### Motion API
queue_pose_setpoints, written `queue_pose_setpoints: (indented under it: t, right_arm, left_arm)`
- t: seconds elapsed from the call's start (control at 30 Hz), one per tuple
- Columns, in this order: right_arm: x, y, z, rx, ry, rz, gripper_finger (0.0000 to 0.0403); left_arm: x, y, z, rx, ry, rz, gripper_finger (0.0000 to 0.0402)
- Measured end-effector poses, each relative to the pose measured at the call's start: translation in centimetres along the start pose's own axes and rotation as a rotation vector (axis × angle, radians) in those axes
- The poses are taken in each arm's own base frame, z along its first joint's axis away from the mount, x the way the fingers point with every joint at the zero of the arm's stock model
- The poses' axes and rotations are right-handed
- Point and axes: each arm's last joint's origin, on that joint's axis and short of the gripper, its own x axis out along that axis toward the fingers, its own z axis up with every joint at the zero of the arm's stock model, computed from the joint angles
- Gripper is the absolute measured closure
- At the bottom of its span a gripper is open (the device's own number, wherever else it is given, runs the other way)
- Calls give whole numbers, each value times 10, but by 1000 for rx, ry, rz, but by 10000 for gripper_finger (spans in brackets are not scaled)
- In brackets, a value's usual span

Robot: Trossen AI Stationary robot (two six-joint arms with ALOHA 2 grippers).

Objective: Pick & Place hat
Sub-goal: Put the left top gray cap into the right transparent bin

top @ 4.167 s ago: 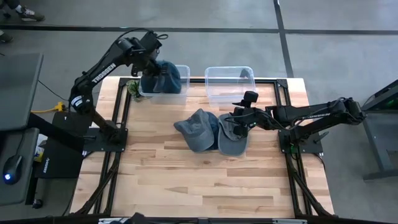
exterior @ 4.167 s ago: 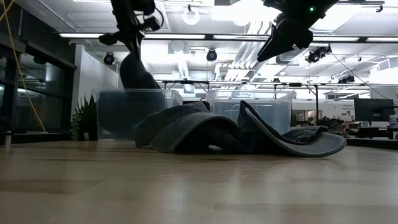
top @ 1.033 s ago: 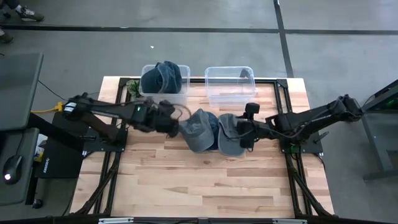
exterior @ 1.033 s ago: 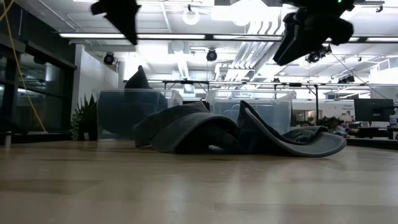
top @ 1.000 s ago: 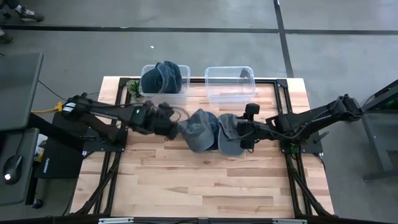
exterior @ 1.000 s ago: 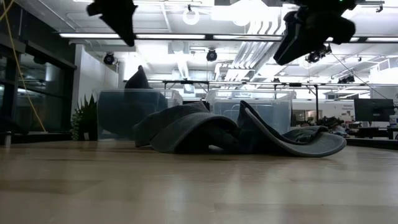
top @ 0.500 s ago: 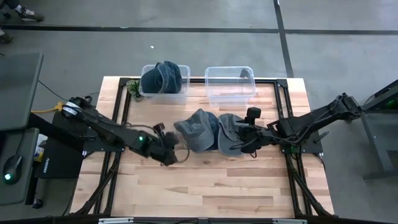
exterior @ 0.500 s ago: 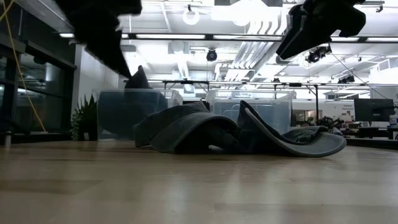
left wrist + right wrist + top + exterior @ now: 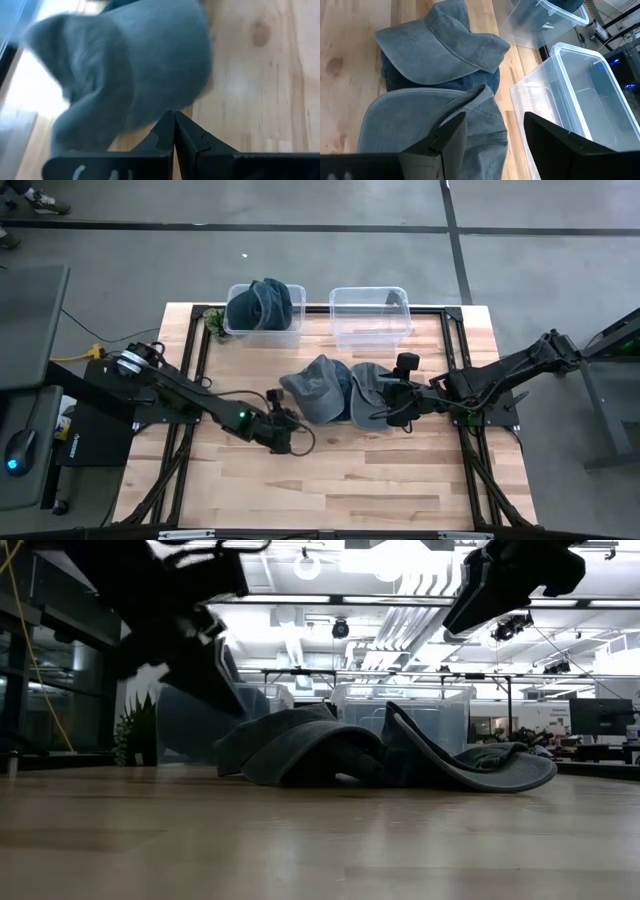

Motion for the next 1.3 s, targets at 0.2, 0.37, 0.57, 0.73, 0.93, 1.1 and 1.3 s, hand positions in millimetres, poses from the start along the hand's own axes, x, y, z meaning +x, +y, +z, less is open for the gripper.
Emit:
queue_pose_setpoints:
  t: [0.2,0.37,0.57,0.73,0.93,1.1,1.3]
  right_arm:
    - [0,0,0,11,-2,5,210]
    - [0,0,0,17,-1,14,210]
    - [0,0,1,19,-4,15,210]
    - [0,1,1,43,-4,42,210]
    - [0,2,1,46,-4,49,210]
    - [0,1,1,39,-4,43,210]
    - [0,1,1,35,-4,40,210]
  left_arm:
    - [8,-8,10,18,-99,-9,375]
    - [14,-14,16,119,-103,-10,305]
    - [17,-18,22,159,-109,15,179]
    - [25,-25,27,187,-100,12,102]
    - [42,-38,32,224,-67,70,79]
    - [52,-43,36,247,-65,187,79]
    - [58,-46,37,222,-73,278,79]
